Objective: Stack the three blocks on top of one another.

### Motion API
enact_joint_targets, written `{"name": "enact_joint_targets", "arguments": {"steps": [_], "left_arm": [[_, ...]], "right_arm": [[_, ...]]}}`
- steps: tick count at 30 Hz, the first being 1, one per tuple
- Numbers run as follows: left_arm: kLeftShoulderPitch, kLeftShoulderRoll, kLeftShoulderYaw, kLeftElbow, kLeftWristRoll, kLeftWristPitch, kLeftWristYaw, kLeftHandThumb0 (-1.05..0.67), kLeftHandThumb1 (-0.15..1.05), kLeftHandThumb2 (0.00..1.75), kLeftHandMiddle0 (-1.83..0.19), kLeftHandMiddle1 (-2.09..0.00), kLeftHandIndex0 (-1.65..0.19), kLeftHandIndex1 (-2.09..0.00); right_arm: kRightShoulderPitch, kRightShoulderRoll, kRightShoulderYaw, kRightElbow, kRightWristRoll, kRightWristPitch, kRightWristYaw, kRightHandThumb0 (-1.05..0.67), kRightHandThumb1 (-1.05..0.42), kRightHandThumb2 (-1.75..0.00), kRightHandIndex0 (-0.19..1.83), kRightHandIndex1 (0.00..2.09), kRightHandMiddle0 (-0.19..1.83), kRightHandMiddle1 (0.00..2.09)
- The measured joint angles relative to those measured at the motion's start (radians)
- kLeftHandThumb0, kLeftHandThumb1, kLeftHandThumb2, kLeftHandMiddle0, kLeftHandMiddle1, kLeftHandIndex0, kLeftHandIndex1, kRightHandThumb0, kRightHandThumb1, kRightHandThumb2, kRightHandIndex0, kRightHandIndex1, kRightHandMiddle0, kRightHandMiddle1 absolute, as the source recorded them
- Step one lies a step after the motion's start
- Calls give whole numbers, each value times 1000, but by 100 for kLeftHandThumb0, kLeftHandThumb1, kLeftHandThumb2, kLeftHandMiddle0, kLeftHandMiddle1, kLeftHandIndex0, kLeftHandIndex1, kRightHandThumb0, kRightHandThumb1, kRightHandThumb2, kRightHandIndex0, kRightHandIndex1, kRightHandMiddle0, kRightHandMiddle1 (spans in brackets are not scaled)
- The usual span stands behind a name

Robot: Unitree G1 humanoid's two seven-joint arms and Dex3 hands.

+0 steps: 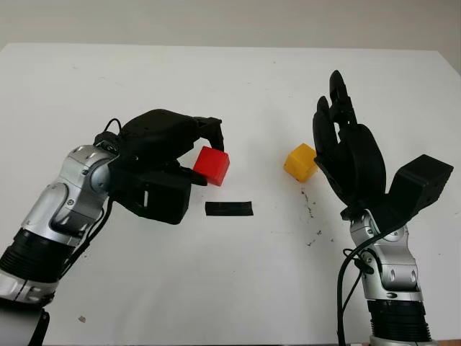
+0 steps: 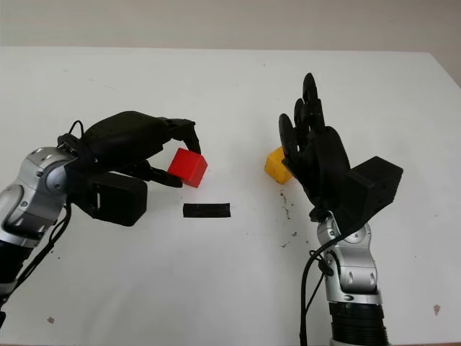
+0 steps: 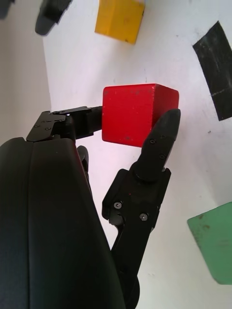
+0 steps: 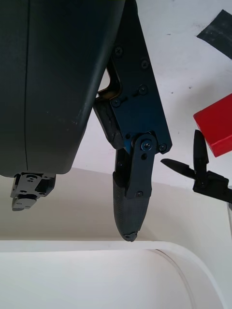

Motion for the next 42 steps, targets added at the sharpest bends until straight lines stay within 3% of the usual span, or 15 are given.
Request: {"name": "enact_joint_targets", "arguments": {"steps": [9,13,17,29,37,42], "left_arm": [[-133,31,-8,78,-114,-130,-169,-48,105,7,-13,-5,-28,-151],[-160,19,-28,89,-130,-131,-229,-46,102,5,-12,-5,-35,-140],[-169,-5,-68,117,-135,-144,-274,-45,100,5,-10,-5,-40,-146],[-215,-94,-131,289,-113,-279,-267,-48,99,5,-7,-5,-38,-155],[-218,-132,-140,390,-71,-386,-181,-51,100,6,-2,-4,-34,-163],[-219,-138,-140,427,-58,-397,-169,-51,102,6,-1,-4,-31,-163]], "right_arm": [[2,0,5,-1,1,6,1,-76,-105,-51,-19,0,-19,0],[3,0,5,-1,1,6,1,-76,-105,-50,-19,0,-19,0],[9,0,5,-12,-1,6,-6,-76,-105,-49,-19,0,-19,0],[18,0,6,-32,-3,6,-7,-77,-105,-49,-19,0,-19,0],[24,0,6,-44,-5,12,-12,-76,-105,-50,-19,0,-19,0],[30,0,6,-45,-4,12,-11,-76,-105,-50,-19,0,-19,0]]}}
